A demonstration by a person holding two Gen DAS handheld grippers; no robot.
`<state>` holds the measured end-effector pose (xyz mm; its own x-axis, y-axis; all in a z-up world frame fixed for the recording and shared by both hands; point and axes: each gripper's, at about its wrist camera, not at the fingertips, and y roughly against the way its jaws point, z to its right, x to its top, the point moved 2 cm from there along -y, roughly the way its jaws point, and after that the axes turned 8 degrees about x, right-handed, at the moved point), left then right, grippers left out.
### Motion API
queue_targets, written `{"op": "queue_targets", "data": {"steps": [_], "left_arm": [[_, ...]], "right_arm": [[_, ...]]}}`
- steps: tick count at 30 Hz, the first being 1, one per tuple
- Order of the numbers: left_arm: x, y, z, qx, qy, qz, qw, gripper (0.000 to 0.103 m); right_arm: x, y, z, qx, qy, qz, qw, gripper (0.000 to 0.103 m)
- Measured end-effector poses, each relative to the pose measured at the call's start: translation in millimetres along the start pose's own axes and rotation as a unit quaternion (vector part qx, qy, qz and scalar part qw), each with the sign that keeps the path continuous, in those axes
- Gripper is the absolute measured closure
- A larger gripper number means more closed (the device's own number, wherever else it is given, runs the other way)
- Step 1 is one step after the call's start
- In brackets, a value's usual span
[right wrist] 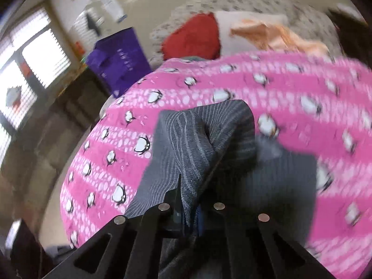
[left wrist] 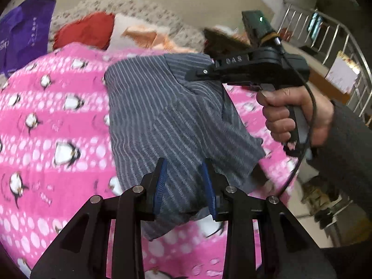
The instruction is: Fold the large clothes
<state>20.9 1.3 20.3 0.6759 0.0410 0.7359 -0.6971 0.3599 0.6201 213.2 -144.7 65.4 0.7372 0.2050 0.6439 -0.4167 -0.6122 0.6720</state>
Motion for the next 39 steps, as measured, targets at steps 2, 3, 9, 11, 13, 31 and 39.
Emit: {"op": "queue_targets", "data": {"steps": [2, 3, 9, 11, 13, 31, 39], "left_arm": [[4.4, 4.8, -7.4, 0.015, 0.011, 0.015, 0.9997, 0.064], [5.5, 5.5, -12.4, 0.029, 0.015, 0.022, 0.9992, 0.055], [6.2, -28.2, -45.6, 0.076, 0.077, -0.036, 0.9935, 0.048], [7.6, -40.4, -33.9, 0.067, 0.065, -0.049, 0.9944, 0.048], [9.4, -47.2, -19.7, 0.069, 0.045, -0.046, 0.9956, 0.047], [-11.3, -57.0, 6.2, 0.091, -0.029, -0.042, 0.9945, 0.047], [-14.6, -42.0, 1.7, 0.096, -0.028, -0.044, 0.9940, 0.047]], "right_arm": [[12.2, 15.2, 6.4, -0.008, 0.029, -0.021, 0.999, 0.097], [16.8, 23.2, 14.0, -0.012, 0.041, -0.030, 0.999, 0.097], [12.4, 20.3, 83.9, 0.007, 0.019, -0.068, 0.998, 0.097], [-10.3, 7.1, 111.1, 0.038, -0.020, -0.080, 0.996, 0.096], [-32.3, -6.2, 131.5, 0.022, -0.046, -0.082, 0.995, 0.092], [-113.8, 104.8, 16.3, -0.012, 0.049, 0.012, 0.999, 0.047], [-152.5, 79.8, 24.1, 0.087, 0.027, -0.042, 0.995, 0.094]]}}
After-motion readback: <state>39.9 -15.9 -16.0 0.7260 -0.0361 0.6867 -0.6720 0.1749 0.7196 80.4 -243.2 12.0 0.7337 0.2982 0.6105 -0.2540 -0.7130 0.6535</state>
